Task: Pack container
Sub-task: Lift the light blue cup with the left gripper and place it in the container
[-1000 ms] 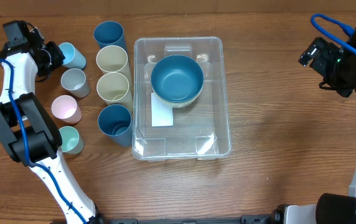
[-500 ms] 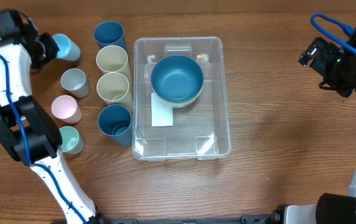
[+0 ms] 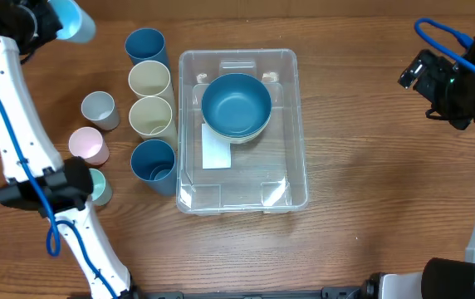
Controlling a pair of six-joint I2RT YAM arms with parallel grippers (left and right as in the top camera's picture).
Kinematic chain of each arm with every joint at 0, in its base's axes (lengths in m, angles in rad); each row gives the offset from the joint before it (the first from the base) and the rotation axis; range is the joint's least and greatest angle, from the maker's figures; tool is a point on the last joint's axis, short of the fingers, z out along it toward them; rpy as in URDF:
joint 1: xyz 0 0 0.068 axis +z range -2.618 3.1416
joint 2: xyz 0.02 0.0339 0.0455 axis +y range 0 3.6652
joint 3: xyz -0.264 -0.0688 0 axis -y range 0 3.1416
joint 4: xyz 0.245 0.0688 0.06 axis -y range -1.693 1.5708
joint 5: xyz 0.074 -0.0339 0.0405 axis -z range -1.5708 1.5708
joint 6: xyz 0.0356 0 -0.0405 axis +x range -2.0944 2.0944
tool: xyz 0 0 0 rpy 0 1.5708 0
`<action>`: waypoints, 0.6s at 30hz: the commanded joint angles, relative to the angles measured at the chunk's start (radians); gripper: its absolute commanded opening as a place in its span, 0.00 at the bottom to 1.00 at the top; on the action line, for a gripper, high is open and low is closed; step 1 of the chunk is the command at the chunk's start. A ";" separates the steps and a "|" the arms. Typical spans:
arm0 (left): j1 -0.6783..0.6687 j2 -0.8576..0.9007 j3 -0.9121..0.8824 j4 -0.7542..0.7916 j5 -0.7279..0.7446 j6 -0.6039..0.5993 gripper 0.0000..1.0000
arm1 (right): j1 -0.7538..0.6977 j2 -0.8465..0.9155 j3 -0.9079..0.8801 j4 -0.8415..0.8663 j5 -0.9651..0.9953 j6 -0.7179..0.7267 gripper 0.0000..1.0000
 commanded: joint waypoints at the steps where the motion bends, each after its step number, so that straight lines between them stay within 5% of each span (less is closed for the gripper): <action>1: -0.105 -0.116 0.136 -0.085 -0.110 0.020 0.04 | 0.001 -0.012 0.000 0.002 -0.001 0.005 1.00; 12: -0.555 -0.341 0.154 -0.125 -0.295 0.015 0.04 | 0.001 -0.012 0.000 0.002 -0.001 0.005 1.00; 18: -0.817 -0.377 -0.002 -0.125 -0.421 -0.027 0.04 | 0.001 -0.012 0.000 0.002 -0.001 0.005 1.00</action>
